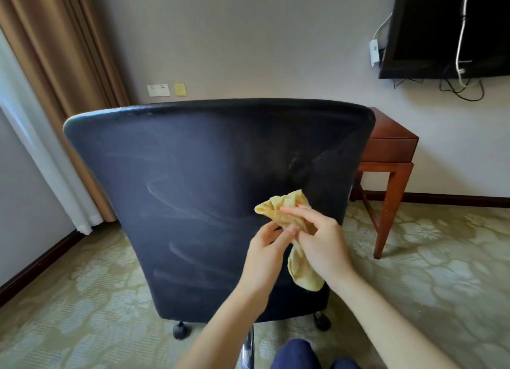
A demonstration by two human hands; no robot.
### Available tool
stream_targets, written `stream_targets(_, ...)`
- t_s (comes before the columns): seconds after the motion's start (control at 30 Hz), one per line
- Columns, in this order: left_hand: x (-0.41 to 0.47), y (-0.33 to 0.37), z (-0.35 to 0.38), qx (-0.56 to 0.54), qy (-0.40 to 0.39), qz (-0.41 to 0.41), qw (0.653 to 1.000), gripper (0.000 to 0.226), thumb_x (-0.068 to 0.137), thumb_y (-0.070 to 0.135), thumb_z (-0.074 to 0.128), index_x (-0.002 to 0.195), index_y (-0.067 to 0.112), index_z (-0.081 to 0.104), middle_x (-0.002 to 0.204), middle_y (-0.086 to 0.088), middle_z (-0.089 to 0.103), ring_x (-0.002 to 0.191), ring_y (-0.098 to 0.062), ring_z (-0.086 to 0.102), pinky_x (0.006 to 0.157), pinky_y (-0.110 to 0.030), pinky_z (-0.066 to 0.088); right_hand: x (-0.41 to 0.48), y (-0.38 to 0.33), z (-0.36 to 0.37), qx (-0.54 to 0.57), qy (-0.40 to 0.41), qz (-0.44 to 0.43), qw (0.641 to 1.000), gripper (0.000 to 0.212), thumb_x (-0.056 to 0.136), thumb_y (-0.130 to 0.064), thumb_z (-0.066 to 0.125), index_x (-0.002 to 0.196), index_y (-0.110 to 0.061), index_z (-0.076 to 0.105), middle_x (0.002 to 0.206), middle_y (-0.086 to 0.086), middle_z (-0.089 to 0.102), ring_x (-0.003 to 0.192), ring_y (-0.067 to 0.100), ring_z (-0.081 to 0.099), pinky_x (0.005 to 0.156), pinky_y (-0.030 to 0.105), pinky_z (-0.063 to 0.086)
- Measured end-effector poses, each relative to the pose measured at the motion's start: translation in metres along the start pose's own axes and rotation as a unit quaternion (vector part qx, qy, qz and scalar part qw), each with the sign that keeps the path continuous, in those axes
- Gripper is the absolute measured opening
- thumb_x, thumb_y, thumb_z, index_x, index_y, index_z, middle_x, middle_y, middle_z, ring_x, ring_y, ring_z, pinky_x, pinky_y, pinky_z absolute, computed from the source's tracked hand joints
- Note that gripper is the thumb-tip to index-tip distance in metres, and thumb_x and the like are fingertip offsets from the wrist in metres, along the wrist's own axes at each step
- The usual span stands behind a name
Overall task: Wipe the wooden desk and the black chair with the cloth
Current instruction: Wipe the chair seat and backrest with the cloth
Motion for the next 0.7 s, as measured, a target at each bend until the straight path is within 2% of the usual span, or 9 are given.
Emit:
stream_targets(0.07,-0.003,0.004,0.005,-0.005,0.011,0.032,0.999,0.017,0.094,0.031,0.055,0.106,0.026,0.068,0.099,0.009,0.072,0.093,-0.003,0.067,0.067,-0.011,0.049,-0.011,0.003,0.007,0.115,-0.027,0.094,0.989,0.04,0.093,-0.005,0.052,0.107,-0.041,0.064,0.114,-0.021,0.061,0.108,0.001,0.058,0.088,0.018,0.05)
stream_targets(0.13,-0.003,0.007,0.0,0.016,0.055,0.041,0.998,0.018,0.096,0.03,0.053,0.099,0.024,0.07,0.094,0.005,0.073,0.09,-0.008,0.068,0.071,-0.018,0.053,-0.018,0.003,0.007,0.225,-0.061,0.146,0.961,0.038,0.095,-0.006,0.049,0.113,-0.036,0.063,0.12,-0.014,0.063,0.112,0.009,0.059,0.093,0.029,0.05)
stream_targets(0.27,-0.001,0.015,-0.015,0.064,0.047,0.056,0.995,0.024,0.098,0.024,0.049,0.094,0.015,0.07,0.091,-0.005,0.073,0.088,-0.019,0.069,0.078,-0.03,0.057,-0.019,-0.003,-0.005,0.29,-0.102,0.136,0.942,0.036,0.095,-0.006,0.046,0.117,-0.028,0.065,0.121,-0.011,0.064,0.113,0.005,0.059,0.09,0.024,0.049)
stream_targets(0.3,0.001,0.019,-0.02,0.069,0.038,0.061,0.995,0.025,0.099,0.023,0.047,0.094,0.012,0.07,0.091,-0.007,0.072,0.089,-0.021,0.069,0.077,-0.031,0.058,-0.017,-0.002,-0.009,0.291,-0.099,0.131,0.942,0.035,0.095,-0.006,0.047,0.116,-0.026,0.066,0.12,-0.009,0.065,0.113,0.006,0.059,0.091,0.025,0.049)
stream_targets(0.37,0.003,0.026,-0.028,0.07,0.019,0.063,0.995,0.027,0.1,0.023,0.046,0.094,0.012,0.07,0.091,-0.007,0.073,0.086,-0.019,0.07,0.07,-0.023,0.057,-0.015,0.001,-0.017,0.275,-0.074,0.13,0.95,0.032,0.095,-0.006,0.049,0.114,-0.023,0.067,0.116,-0.006,0.067,0.111,0.009,0.061,0.094,0.03,0.048)
stream_targets(0.47,0.006,0.032,-0.031,0.085,-0.033,0.052,0.994,0.029,0.101,0.025,0.043,0.096,0.016,0.07,0.086,-0.001,0.074,0.081,-0.013,0.071,0.067,-0.017,0.053,-0.014,0.005,-0.021,0.201,-0.049,0.129,0.97,0.03,0.093,-0.006,0.053,0.113,-0.023,0.067,0.109,-0.006,0.07,0.107,0.012,0.063,0.092,0.035,0.05)
stream_targets(0.57,0.01,0.039,-0.035,0.192,-0.002,0.088,0.977,0.031,0.1,0.029,0.043,0.091,0.015,0.069,0.085,0.004,0.073,0.083,-0.007,0.069,0.072,-0.014,0.05,-0.014,0.004,-0.023,0.183,-0.036,0.122,0.975,0.03,0.09,-0.006,0.058,0.111,-0.025,0.067,0.104,-0.008,0.071,0.102,0.008,0.064,0.086,0.03,0.051)
stream_targets(0.63,0.013,0.042,-0.043,0.248,0.036,0.112,0.962,0.035,0.099,0.032,0.044,0.089,0.009,0.068,0.087,-0.004,0.072,0.086,-0.017,0.067,0.077,-0.022,0.049,-0.011,0.0,-0.034,0.135,0.001,0.096,0.986,0.03,0.087,-0.008,0.063,0.105,-0.03,0.069,0.099,-0.013,0.071,0.097,0.003,0.064,0.086,0.028,0.051)
stream_targets(0.7,0.014,0.043,-0.053,0.248,0.057,0.118,0.96,0.034,0.099,0.031,0.044,0.09,0.008,0.066,0.09,-0.011,0.069,0.09,-0.028,0.064,0.079,-0.03,0.048,-0.006,-0.007,-0.049,0.073,0.047,0.06,0.994,0.03,0.083,-0.008,0.065,0.096,-0.034,0.071,0.093,-0.018,0.071,0.091,0.0,0.062,0.086,0.028,0.05)
Point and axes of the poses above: each hand's wrist, its own x-axis towards the middle knuckle, its own z-axis out of the palm, y = z × x, the point moved 5 cm from there along x, towards the middle knuckle
